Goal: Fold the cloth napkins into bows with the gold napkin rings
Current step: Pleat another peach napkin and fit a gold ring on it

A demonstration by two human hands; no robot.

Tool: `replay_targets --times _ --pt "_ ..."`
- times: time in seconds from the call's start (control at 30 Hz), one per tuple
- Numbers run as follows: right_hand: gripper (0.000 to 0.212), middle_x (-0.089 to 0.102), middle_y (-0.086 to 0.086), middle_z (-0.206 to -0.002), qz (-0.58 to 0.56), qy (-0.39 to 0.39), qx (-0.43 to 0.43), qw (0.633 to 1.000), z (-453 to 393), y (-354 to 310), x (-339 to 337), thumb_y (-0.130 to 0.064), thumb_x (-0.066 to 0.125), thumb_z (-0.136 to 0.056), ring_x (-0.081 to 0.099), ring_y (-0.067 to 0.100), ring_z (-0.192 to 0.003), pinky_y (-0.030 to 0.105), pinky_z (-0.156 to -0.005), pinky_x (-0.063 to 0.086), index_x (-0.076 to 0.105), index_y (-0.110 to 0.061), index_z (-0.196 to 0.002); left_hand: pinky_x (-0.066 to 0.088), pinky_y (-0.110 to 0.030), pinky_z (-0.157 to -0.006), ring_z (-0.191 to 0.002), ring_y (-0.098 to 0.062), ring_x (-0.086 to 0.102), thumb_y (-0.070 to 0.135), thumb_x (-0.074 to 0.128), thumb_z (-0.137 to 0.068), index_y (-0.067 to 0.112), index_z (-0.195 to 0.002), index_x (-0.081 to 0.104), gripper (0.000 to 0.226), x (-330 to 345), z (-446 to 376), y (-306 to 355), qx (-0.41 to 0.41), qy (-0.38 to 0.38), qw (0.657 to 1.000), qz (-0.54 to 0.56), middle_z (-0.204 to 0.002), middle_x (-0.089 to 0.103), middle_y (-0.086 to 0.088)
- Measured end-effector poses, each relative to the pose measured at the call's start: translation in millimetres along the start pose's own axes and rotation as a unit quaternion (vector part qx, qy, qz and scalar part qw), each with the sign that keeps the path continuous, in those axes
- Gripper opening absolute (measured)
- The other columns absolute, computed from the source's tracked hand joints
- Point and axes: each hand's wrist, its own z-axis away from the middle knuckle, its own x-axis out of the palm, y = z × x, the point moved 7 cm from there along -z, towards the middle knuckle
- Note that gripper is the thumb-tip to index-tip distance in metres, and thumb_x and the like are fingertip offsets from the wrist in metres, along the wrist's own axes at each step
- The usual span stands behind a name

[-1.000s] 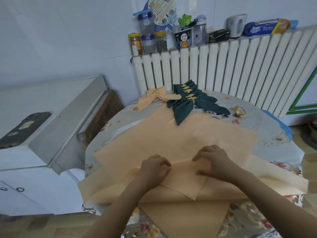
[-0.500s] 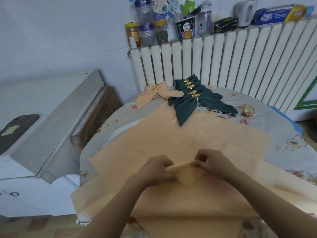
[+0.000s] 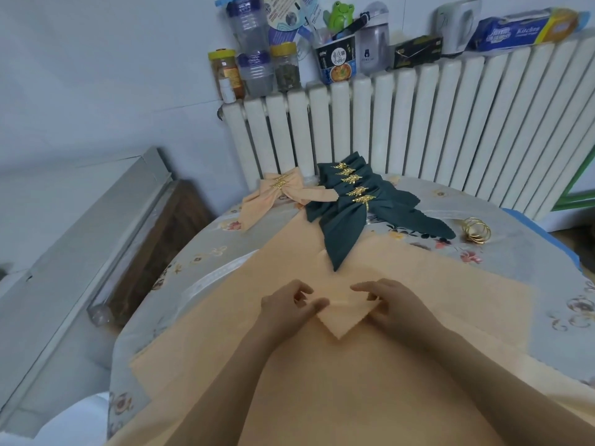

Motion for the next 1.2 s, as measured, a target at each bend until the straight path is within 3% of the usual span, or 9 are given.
replay_targets --times 0.1,0.23,0.4,0.6,0.8,0.87,0.93,1.03,1.2 --pt "0.018 0.063 -0.006 -0.088 -0.022 0.051 0.038 0.998 -11.4 12.5 -1.0 -0.012 0.06 -0.086 0.054 0.012 -0.087 0.015 -0.073 0.036 0.071 -0.023 -0.095 0.039 -0.028 -0.095 -0.099 -0.003 0.05 0.053 0.071 -0.074 0.038 -0.104 0.056 0.037 4.6 -5.1 -10.7 0.017 -0.068 0.997 0.011 -0.102 0.054 0.017" --pt "0.019 0.059 -0.007 -0.08 0.009 0.1 0.078 0.992 -31.2 16.3 -2.0 -0.038 0.065 -0.084 0.051 0.013 -0.084 0.024 -0.07 0.034 0.071 -0.02 -0.082 0.043 -0.035 -0.091 -0.095 -0.012 0.052 0.035 0.067 -0.082 0.029 -0.077 0.062 0.009 -8.9 -20.5 -19.2 0.009 0.052 0.997 -0.06 -0.093 0.055 0.007" --pt "0.023 0.059 -0.004 -0.103 0.072 0.13 0.124 0.981 -54.4 14.9 5.2 -0.043 0.061 -0.085 0.047 0.017 -0.097 0.028 -0.079 0.035 0.069 -0.022 -0.092 0.04 -0.028 -0.089 -0.101 -0.013 0.045 0.029 0.064 -0.085 0.022 -0.081 0.063 0.008 -12.1 -30.7 -22.6 -0.021 0.136 0.989 -0.052 -0.099 0.047 0.009" --pt "0.025 0.061 -0.001 -0.105 0.089 0.159 0.157 0.971 -62.8 17.7 7.2 -0.044 0.054 -0.089 0.048 0.02 -0.097 0.03 -0.08 0.037 0.061 -0.022 -0.099 0.041 -0.023 -0.077 -0.092 -0.011 0.048 0.029 0.064 -0.086 0.022 -0.08 0.058 0.011 -12.9 -40.6 -21.8 -0.019 0.164 0.986 -0.024 -0.093 0.049 0.009" --pt "0.028 0.056 -0.002 -0.108 0.137 0.099 0.177 0.97 -78.0 20.0 18.0 -0.045 0.044 -0.094 0.044 0.021 -0.107 0.032 -0.088 0.025 0.059 -0.024 -0.103 0.044 -0.027 -0.075 -0.084 -0.014 0.055 0.023 0.065 -0.084 0.025 -0.098 0.052 0.019 -10.3 -42.0 -21.2 -0.02 0.185 0.982 0.037 -0.087 0.056 0.007" --pt "0.02 0.054 -0.001 -0.103 0.091 0.116 0.152 0.977 -78.9 19.5 18.5 -0.037 0.054 -0.091 0.043 0.023 -0.104 0.031 -0.085 0.027 0.061 -0.019 -0.095 0.043 -0.023 -0.076 -0.085 -0.012 0.056 0.021 0.068 -0.082 0.029 -0.111 0.053 0.034 -8.1 -41.0 -19.9 -0.012 0.166 0.982 0.095 -0.086 0.057 0.008" --pt "0.008 0.056 -0.001 -0.092 -0.045 0.15 0.107 0.982 -72.8 15.6 13.8 -0.021 0.063 -0.085 0.049 0.023 -0.095 0.026 -0.078 0.034 0.058 -0.015 -0.085 0.043 -0.015 -0.072 -0.082 -0.005 0.058 0.02 0.07 -0.08 0.029 -0.097 0.063 0.02 -13.1 -35.6 -17.4 0.001 0.161 0.974 0.161 -0.082 0.063 0.016" --pt "0.019 0.055 -0.01 -0.077 -0.198 0.16 0.049 0.966 -52.7 -1.3 1.4 -0.014 0.06 -0.085 0.051 0.004 -0.074 0.009 -0.063 0.035 0.046 -0.025 -0.079 0.043 -0.014 -0.062 -0.065 -0.002 0.053 0.011 0.069 -0.081 0.014 -0.075 0.065 0.007 -24.7 -23.2 -12.5 0.035 0.157 0.962 0.22 -0.064 0.06 0.014" --pt "0.026 0.055 -0.015 -0.073 -0.159 0.164 0.018 0.973 -48.9 -20.2 -7.9 -0.019 0.066 -0.085 0.05 0.001 -0.073 0.008 -0.062 0.034 0.048 -0.035 -0.075 0.052 -0.022 -0.068 -0.072 -0.009 0.061 0.019 0.07 -0.083 0.025 -0.085 0.069 0.006 -31.0 -24.6 5.9 0.101 0.14 0.965 0.198 -0.078 0.068 0.011"
